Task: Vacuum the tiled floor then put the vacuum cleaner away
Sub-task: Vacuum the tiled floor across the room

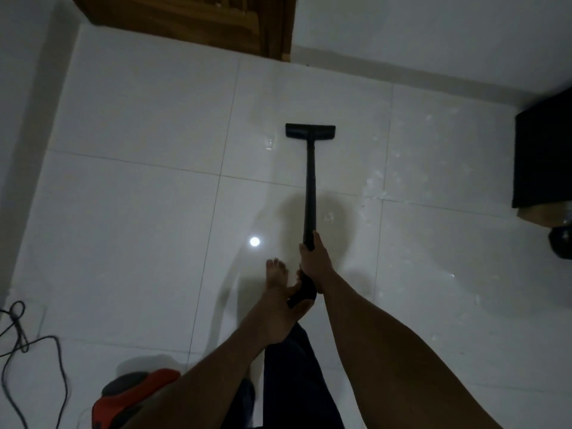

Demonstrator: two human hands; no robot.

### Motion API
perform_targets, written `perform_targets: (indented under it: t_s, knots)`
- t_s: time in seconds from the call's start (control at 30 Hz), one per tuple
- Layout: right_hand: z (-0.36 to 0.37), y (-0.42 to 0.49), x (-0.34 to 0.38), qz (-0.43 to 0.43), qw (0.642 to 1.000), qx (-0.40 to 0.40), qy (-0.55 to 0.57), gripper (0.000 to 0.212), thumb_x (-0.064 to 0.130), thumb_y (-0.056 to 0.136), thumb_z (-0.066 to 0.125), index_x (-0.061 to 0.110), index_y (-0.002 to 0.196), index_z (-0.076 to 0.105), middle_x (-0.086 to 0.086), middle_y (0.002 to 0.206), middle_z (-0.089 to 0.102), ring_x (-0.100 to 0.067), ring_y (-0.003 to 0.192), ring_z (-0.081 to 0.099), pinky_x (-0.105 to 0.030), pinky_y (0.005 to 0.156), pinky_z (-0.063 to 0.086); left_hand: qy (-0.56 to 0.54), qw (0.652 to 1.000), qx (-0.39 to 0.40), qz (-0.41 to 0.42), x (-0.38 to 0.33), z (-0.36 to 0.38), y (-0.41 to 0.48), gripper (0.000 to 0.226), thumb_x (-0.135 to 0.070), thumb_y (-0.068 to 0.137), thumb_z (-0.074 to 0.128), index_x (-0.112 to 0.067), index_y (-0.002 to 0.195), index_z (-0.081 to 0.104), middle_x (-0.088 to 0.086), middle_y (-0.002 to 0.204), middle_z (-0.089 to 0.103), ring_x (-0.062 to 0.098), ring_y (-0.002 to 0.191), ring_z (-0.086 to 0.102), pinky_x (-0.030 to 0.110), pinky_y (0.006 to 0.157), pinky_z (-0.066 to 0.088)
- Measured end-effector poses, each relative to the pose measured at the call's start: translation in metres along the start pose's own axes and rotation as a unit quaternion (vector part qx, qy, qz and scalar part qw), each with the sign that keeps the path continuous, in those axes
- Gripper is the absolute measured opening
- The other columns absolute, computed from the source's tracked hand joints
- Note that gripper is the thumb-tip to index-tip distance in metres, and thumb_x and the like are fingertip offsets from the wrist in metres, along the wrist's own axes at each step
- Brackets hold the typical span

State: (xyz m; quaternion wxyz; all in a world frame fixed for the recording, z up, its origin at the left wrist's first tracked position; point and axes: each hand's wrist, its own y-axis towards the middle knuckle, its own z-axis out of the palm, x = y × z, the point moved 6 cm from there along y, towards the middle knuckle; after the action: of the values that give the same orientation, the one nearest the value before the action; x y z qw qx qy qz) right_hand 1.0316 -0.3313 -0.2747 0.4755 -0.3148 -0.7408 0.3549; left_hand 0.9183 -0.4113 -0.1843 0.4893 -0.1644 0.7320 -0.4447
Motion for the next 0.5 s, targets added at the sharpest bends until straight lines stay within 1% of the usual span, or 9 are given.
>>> perform_targets:
  t_s: [0.07, 0.13, 0.2, 0.23, 0.27, 0.33, 0.4, 0.43, 0.5]
  knots:
    - [-0.006, 0.022, 0.023, 0.007, 1.000, 0.006, 0.014, 0.066, 0.030, 0.107, 0.045, 0.033, 0.163, 0.011, -0.012, 0.107, 0.053, -0.030, 0.088, 0.057, -0.057, 0.095, 0.054, -0.027, 1.000, 0.003, -0.002, -0.019, -0.012, 0.022, 0.063, -0.031, 0.101, 0.057, -0.001, 0.152, 0.033, 0.027, 0.146, 0.047, 0.040, 0.135, 0.045, 0.048, 0.113, 0.036]
    - [-0.010, 0.044, 0.048, 0.009, 1.000, 0.012, 0.024, 0.066, 0.030, 0.107, 0.046, 0.035, 0.163, 0.011, -0.014, 0.104, 0.055, -0.031, 0.084, 0.059, -0.057, 0.090, 0.056, 0.004, 1.000, -0.002, 0.025, -0.038, -0.029, 0.042, 0.053, -0.032, 0.101, 0.058, -0.011, 0.147, 0.045, 0.020, 0.129, 0.061, 0.033, 0.122, 0.058, 0.044, 0.108, 0.043]
    - [-0.012, 0.066, 0.072, 0.010, 1.000, 0.014, 0.024, 0.067, 0.030, 0.107, 0.046, 0.035, 0.163, 0.011, -0.015, 0.105, 0.055, -0.032, 0.082, 0.060, -0.058, 0.088, 0.057, 0.010, 0.999, -0.020, 0.039, -0.054, -0.047, 0.062, 0.047, -0.038, 0.098, 0.061, -0.016, 0.139, 0.057, 0.015, 0.111, 0.070, 0.028, 0.099, 0.069, 0.044, 0.092, 0.055]
    - [-0.013, 0.076, 0.083, 0.007, 1.000, 0.014, 0.024, 0.067, 0.029, 0.107, 0.046, 0.035, 0.163, 0.011, -0.014, 0.106, 0.054, -0.032, 0.082, 0.060, -0.059, 0.089, 0.057, 0.006, 0.999, -0.029, 0.041, -0.061, -0.055, 0.072, 0.046, -0.041, 0.097, 0.062, -0.019, 0.137, 0.059, 0.012, 0.107, 0.073, 0.023, 0.090, 0.071, 0.041, 0.083, 0.059]
    - [-0.015, 0.084, 0.094, 0.007, 1.000, 0.013, 0.026, 0.067, 0.029, 0.107, 0.046, 0.035, 0.163, 0.011, -0.014, 0.106, 0.054, -0.032, 0.081, 0.060, -0.058, 0.088, 0.058, 0.008, 0.998, -0.038, 0.044, -0.067, -0.063, 0.082, 0.046, -0.044, 0.095, 0.063, -0.024, 0.137, 0.060, 0.006, 0.105, 0.074, 0.016, 0.082, 0.071, 0.033, 0.073, 0.060]
    - [-0.018, 0.106, 0.116, 0.008, 0.999, 0.011, 0.037, 0.066, 0.029, 0.107, 0.045, 0.036, 0.163, 0.011, -0.015, 0.104, 0.055, -0.031, 0.077, 0.060, -0.054, 0.082, 0.059, 0.017, 0.997, -0.056, 0.047, -0.079, -0.078, 0.104, 0.049, -0.049, 0.093, 0.064, -0.032, 0.138, 0.058, -0.004, 0.099, 0.074, 0.001, 0.071, 0.068, 0.017, 0.061, 0.055]
    - [-0.021, 0.126, 0.137, 0.003, 0.999, 0.010, 0.035, 0.067, 0.029, 0.106, 0.045, 0.036, 0.163, 0.011, -0.015, 0.104, 0.055, -0.031, 0.081, 0.059, -0.055, 0.086, 0.059, 0.010, 0.996, -0.069, 0.047, -0.091, -0.092, 0.123, 0.050, -0.053, 0.091, 0.064, -0.034, 0.137, 0.058, -0.013, 0.085, 0.072, -0.007, 0.061, 0.064, 0.013, 0.055, 0.051]
    - [-0.022, 0.135, 0.146, 0.000, 0.999, 0.009, 0.032, 0.067, 0.028, 0.106, 0.045, 0.035, 0.163, 0.011, -0.015, 0.105, 0.054, -0.031, 0.083, 0.058, -0.056, 0.088, 0.058, 0.007, 0.996, -0.073, 0.046, -0.097, -0.098, 0.132, 0.049, -0.053, 0.091, 0.064, -0.034, 0.136, 0.059, -0.015, 0.078, 0.069, -0.008, 0.055, 0.061, 0.012, 0.050, 0.047]
    - [-0.023, 0.150, 0.164, 0.004, 0.998, 0.011, 0.054, 0.066, 0.027, 0.107, 0.045, 0.036, 0.163, 0.012, -0.016, 0.106, 0.054, -0.031, 0.080, 0.057, -0.049, 0.081, 0.059, 0.001, 0.995, -0.081, 0.052, -0.108, -0.109, 0.147, 0.049, -0.050, 0.092, 0.064, -0.032, 0.137, 0.058, -0.016, 0.068, 0.063, -0.009, 0.045, 0.056, 0.008, 0.044, 0.040]
